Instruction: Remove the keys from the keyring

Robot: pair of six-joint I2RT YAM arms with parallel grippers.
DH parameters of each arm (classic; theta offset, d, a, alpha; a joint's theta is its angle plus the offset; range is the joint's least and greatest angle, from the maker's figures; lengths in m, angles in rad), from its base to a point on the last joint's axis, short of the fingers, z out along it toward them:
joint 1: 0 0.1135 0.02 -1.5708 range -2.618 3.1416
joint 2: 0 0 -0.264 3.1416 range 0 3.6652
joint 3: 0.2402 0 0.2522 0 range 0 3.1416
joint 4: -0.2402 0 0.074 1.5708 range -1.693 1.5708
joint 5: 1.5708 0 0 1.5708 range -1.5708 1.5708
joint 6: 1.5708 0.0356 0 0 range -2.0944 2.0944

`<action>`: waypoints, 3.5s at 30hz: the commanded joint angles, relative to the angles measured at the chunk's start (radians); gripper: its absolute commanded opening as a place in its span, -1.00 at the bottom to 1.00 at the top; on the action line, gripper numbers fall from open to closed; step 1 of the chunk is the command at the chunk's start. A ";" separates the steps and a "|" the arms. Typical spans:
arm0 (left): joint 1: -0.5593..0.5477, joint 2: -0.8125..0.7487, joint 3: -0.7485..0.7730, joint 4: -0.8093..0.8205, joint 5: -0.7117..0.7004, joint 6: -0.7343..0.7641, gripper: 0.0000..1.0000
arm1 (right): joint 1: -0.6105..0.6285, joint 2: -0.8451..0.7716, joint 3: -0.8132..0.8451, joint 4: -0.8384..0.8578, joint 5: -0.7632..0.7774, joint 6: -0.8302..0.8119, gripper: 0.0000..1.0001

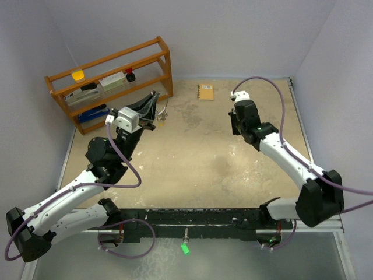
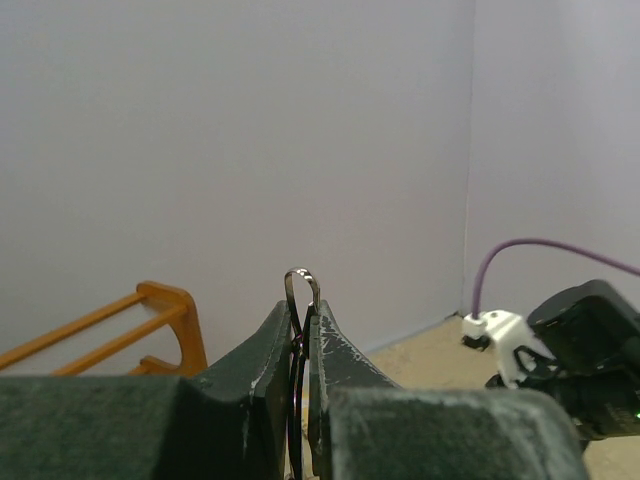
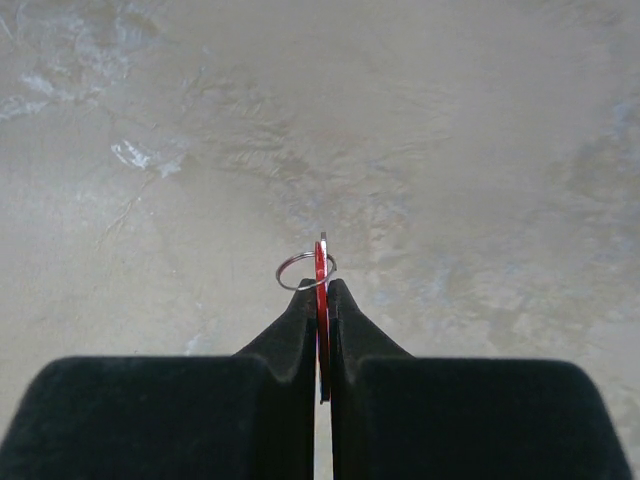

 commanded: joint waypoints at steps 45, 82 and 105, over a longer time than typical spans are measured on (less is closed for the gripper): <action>0.001 0.166 0.143 -0.130 0.119 -0.304 -1.00 | 0.226 -0.448 -0.464 0.747 -0.512 -0.062 -0.06; 0.000 0.171 0.131 -0.091 0.123 -0.312 -1.00 | 0.461 -0.145 -0.294 0.968 -0.323 -0.268 -0.24; 0.000 0.189 0.166 -0.230 -0.191 -0.143 -0.24 | 0.466 -0.251 -0.249 0.690 -0.119 -0.314 -1.00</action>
